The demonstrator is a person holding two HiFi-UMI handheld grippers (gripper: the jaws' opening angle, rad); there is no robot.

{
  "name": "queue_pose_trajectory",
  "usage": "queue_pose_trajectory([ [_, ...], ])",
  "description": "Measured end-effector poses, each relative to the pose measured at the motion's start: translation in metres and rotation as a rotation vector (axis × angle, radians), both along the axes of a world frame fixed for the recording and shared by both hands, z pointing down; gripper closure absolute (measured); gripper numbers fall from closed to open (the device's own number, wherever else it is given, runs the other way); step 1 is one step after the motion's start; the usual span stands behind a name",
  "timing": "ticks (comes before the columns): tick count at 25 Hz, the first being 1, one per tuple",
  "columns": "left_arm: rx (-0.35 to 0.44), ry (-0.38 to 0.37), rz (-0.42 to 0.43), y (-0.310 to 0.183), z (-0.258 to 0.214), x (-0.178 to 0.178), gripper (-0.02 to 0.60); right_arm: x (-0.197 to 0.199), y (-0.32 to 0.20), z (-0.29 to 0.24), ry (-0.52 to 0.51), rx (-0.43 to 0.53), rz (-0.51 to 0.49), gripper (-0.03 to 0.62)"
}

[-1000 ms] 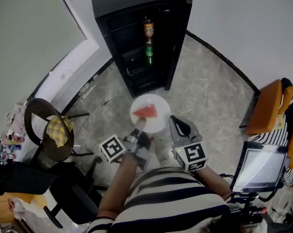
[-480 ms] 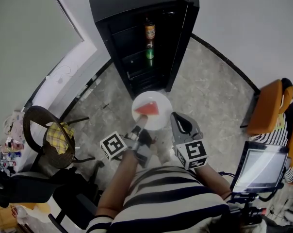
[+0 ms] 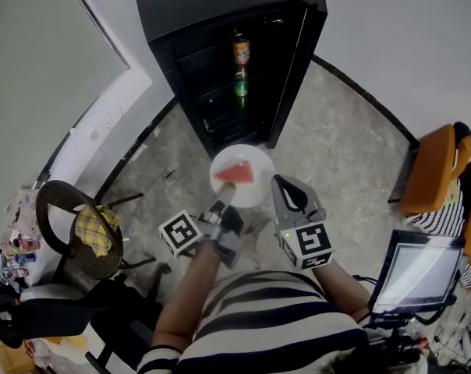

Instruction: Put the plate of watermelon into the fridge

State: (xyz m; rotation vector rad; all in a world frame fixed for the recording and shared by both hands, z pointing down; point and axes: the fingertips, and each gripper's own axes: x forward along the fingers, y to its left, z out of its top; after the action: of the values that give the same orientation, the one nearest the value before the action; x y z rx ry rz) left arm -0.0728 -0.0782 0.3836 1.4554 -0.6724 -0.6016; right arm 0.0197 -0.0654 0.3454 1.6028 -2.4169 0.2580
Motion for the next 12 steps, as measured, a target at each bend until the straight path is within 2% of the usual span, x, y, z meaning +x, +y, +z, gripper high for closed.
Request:
queue_pose_trajectory([
  [5, 0.007, -0.015, 0.003, -0.019, 0.006, 0.010, 0.560, 0.005, -0.024, 0.005, 0.001, 0.005, -0.006, 0.596],
  [12, 0.026, 0.003, -0.033, -0.046, 0.007, 0.021, 0.560, 0.009, -0.057, 0.005, 0.006, 0.022, -0.028, 0.597],
])
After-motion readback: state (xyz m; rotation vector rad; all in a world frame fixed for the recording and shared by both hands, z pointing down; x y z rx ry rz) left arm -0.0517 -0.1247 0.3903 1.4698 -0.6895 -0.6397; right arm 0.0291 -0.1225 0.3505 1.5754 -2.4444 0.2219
